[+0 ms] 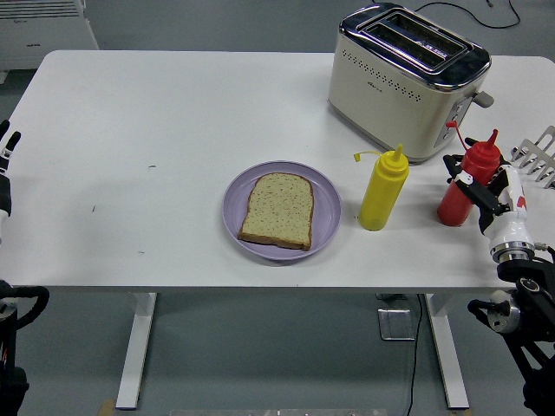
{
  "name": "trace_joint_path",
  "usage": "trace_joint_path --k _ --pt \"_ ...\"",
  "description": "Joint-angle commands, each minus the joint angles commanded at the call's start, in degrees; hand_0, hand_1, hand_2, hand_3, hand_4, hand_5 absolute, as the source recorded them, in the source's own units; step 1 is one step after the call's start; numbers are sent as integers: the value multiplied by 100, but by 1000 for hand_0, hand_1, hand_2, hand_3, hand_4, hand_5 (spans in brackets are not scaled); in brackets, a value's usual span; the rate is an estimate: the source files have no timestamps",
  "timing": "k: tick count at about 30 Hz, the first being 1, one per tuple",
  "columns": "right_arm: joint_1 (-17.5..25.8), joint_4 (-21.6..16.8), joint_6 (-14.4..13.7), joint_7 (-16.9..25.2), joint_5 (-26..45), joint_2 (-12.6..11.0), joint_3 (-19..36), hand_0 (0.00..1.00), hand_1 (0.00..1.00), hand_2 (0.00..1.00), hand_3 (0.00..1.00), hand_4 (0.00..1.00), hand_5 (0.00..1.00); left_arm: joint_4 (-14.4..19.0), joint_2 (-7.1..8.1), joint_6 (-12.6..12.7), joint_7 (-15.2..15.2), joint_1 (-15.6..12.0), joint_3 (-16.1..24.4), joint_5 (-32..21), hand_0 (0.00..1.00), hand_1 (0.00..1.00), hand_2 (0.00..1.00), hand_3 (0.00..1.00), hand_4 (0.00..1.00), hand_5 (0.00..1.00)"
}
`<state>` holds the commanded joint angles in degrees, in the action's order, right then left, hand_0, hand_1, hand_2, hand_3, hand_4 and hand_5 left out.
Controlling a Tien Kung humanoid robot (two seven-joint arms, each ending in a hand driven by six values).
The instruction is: Pick up the cup,pour liquid into bread,place the cup on the desk
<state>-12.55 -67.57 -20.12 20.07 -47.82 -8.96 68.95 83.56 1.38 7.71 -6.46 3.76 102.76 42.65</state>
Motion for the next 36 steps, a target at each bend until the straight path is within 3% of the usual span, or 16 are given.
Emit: trace_joint_path --k 5,6,24,36 --pt "0 39 -119 68 140 11 -52 128 232 319 387 898 207 0 0 2 -1 7 3 2 715 751 783 695 661 998" --pt "-1 43 -133 73 153 12 -54 27 118 237 330 892 195 -1 0 3 -1 7 4 2 715 751 783 695 662 998" --pt "-2 12 -262 128 542 17 -5 2 65 208 339 862 159 1 -1 4 -3 13 37 3 714 751 783 695 662 998" --pt "-4 -454 -273 67 445 -79 177 2 14 180 350 862 159 2 -3 9 -2 3 34 5 713 751 783 695 662 998"
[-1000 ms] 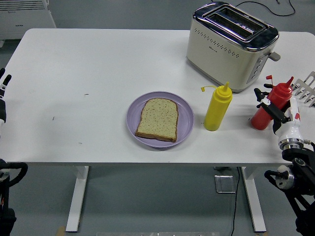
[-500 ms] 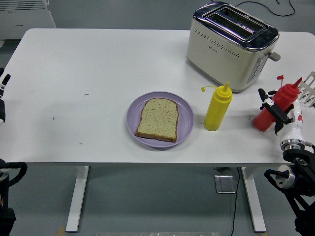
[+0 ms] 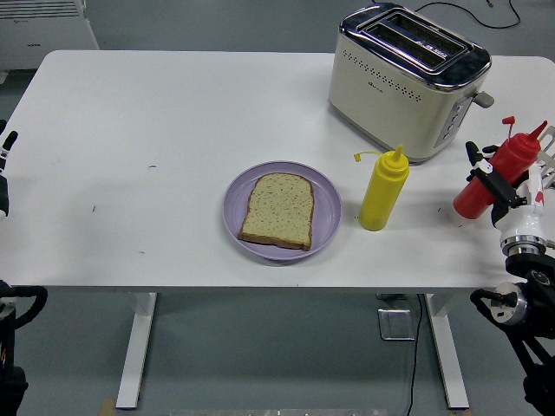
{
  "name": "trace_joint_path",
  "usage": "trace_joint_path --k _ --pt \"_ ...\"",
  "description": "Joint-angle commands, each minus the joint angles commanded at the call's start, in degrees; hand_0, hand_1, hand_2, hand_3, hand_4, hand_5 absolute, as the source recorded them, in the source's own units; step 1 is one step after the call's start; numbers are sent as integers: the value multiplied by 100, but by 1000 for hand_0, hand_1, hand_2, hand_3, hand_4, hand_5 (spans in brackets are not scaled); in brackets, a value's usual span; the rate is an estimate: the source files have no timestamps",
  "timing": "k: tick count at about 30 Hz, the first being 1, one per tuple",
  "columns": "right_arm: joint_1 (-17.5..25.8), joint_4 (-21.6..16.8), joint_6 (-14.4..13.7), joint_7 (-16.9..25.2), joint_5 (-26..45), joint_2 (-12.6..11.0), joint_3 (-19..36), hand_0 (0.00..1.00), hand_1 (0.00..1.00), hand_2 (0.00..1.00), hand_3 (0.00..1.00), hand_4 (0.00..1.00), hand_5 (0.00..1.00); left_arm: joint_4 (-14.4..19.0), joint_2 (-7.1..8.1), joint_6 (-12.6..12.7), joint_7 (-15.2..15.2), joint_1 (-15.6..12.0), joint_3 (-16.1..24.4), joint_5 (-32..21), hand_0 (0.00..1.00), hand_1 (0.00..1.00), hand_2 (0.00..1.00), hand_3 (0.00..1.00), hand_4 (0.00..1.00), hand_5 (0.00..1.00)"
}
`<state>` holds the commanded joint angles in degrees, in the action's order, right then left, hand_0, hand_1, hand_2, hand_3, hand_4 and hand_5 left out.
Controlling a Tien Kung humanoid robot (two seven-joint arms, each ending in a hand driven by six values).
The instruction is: Pick up the cup,pour liquid into bread,place the cup on the desk
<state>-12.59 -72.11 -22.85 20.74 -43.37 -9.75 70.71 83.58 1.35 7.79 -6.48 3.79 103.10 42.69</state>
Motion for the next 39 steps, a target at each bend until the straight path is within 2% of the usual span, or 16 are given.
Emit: trace_joint_path --k 8,15,20,25,29,36,39 --pt "-14 -557 6 -174 -288 -128 130 2 5 172 357 861 160 4 3 5 0 -7 -4 -1 714 751 783 695 662 998" --pt "-287 -1224 -218 -312 -1241 -491 229 2 6 176 357 859 166 8 6 18 -4 -17 7 -2 714 751 782 693 662 998" --pt "-734 -1553 -519 -615 -2396 -836 49 2 10 181 363 857 175 9 3 18 -3 -17 6 -4 713 751 781 692 661 998" --pt "-1184 -1684 -773 -916 -3619 -1065 -274 2 11 182 363 856 180 8 1 19 -2 -25 14 -3 714 751 781 692 662 998" --pt "-1492 -1671 -820 -1124 -4550 -1156 -537 2 11 182 363 856 180 8 1 21 -3 -32 27 -2 714 751 781 692 662 998" --pt "-2143 -1536 -675 -1461 -6227 -1254 -1134 2 10 184 364 856 189 9 -6 19 -3 -24 52 0 714 750 780 691 661 998" --pt "-2509 -1461 -492 -1597 -6919 -1279 -1453 2 10 184 364 856 189 9 -8 19 -2 -20 65 -1 714 750 780 691 661 998"
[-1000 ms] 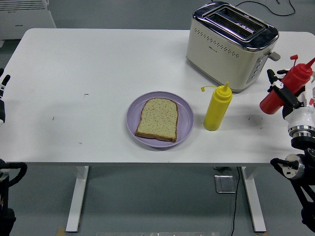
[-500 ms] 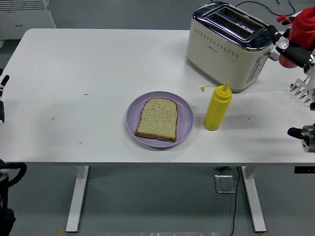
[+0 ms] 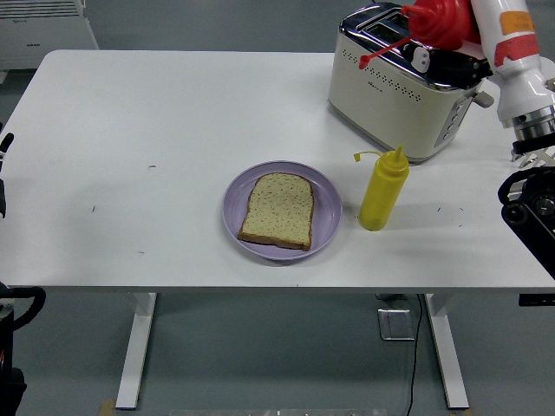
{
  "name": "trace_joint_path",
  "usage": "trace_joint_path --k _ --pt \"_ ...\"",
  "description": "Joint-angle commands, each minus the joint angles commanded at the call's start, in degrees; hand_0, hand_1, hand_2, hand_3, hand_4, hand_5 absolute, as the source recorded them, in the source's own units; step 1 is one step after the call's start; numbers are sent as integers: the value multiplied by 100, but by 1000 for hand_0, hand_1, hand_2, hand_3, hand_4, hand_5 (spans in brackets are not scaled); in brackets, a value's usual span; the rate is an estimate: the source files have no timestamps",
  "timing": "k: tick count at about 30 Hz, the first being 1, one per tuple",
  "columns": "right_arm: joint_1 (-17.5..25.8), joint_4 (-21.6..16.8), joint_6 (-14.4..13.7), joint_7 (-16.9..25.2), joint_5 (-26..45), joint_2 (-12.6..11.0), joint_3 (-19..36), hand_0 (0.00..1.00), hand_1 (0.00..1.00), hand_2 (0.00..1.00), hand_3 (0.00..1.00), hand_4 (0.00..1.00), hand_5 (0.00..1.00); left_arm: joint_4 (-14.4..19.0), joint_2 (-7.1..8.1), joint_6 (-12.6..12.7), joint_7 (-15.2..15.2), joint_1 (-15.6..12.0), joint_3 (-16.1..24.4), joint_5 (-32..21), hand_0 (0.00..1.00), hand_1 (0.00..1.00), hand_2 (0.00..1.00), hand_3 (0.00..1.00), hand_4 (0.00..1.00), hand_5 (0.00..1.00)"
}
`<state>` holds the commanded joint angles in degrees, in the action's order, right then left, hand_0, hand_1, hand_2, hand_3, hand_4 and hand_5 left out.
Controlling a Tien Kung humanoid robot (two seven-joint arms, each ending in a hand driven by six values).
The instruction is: Pick up the cup,pour liquid into bread,place the cup on the desk
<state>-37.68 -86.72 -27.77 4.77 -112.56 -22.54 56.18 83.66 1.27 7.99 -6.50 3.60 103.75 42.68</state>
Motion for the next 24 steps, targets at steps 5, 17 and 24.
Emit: trace_joint_path --k 5,17,24 --pt "-593 76 405 -115 -1025 -44 -526 2 9 184 359 857 194 1 -8 2 2 9 15 -6 714 751 779 690 661 998" --pt "-1476 799 937 -698 -1744 -8 -1752 2 9 184 362 851 206 -3 -20 2 3 9 39 -10 713 751 779 689 660 998" --pt "-1571 995 811 -881 -1744 -56 -1666 2 10 182 363 851 203 -2 -20 8 -1 0 72 -11 713 751 779 689 661 998"
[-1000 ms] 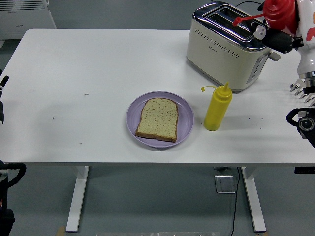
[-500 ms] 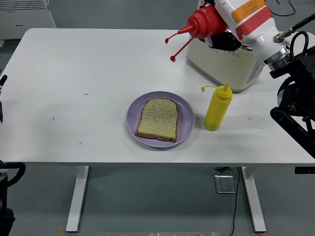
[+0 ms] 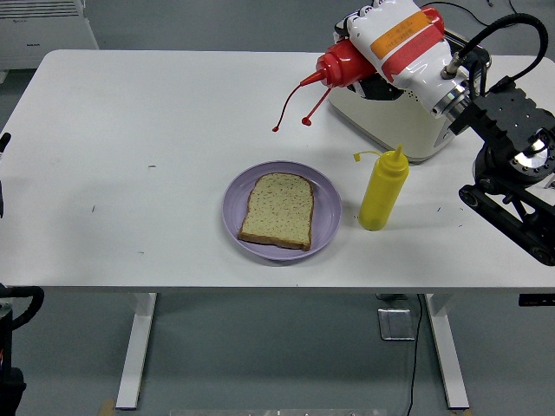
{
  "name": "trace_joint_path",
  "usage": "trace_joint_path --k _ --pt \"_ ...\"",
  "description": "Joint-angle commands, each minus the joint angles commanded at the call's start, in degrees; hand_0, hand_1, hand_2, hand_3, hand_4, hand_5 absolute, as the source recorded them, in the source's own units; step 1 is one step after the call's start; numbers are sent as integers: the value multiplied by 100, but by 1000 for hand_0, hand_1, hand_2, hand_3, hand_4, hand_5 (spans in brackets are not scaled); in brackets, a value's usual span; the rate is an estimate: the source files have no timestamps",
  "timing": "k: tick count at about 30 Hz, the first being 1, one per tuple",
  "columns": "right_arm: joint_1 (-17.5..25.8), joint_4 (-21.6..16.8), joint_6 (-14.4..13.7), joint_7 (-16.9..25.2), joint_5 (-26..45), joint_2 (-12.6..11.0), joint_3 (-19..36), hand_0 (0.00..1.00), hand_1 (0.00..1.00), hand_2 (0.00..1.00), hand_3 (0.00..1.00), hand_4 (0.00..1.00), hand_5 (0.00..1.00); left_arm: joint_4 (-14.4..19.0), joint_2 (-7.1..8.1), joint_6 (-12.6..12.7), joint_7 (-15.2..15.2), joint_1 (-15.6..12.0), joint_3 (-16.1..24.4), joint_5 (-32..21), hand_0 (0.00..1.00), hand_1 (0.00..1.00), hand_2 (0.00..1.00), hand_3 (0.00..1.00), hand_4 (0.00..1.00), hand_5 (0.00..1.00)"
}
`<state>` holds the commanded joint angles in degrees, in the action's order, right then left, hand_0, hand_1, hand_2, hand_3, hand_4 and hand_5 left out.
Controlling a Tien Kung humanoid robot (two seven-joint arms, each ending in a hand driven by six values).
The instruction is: Pick up the cup,pour liquid into bread,place the cup on the desk
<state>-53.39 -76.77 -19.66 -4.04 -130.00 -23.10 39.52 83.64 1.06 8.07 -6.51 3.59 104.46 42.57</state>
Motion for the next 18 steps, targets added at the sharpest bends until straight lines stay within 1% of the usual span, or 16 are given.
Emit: trace_joint_path --k 5,8,11,13,15,16,18 --pt "-175 -60 -141 -16 0 -68 284 2 11 183 364 851 208 -4 0 -3 1 13 -5 -2 713 750 779 688 663 998" --pt "-248 -30 -105 -23 0 -98 282 2 11 183 364 851 208 -3 1 -1 0 15 -2 -3 713 750 779 688 663 998" --pt "-407 40 14 -78 0 -205 -281 2 12 186 365 849 213 -6 -1 2 0 7 13 -5 714 751 779 689 660 998" --pt "-461 100 151 -42 0 -209 -678 2 12 186 365 849 213 -9 -10 -3 2 13 11 -5 714 751 779 689 660 998" --pt "-444 169 197 -22 0 -177 -1055 2 12 186 365 849 213 -9 -15 -6 5 21 0 -5 714 751 779 689 660 998" --pt "-432 212 200 -13 0 -161 -1130 2 13 187 367 847 217 -7 -15 -5 4 21 0 -4 713 750 779 689 660 998" --pt "-436 245 191 -8 0 -163 -1103 2 13 187 367 847 217 -6 -14 -3 3 17 9 -3 713 750 779 689 660 998"
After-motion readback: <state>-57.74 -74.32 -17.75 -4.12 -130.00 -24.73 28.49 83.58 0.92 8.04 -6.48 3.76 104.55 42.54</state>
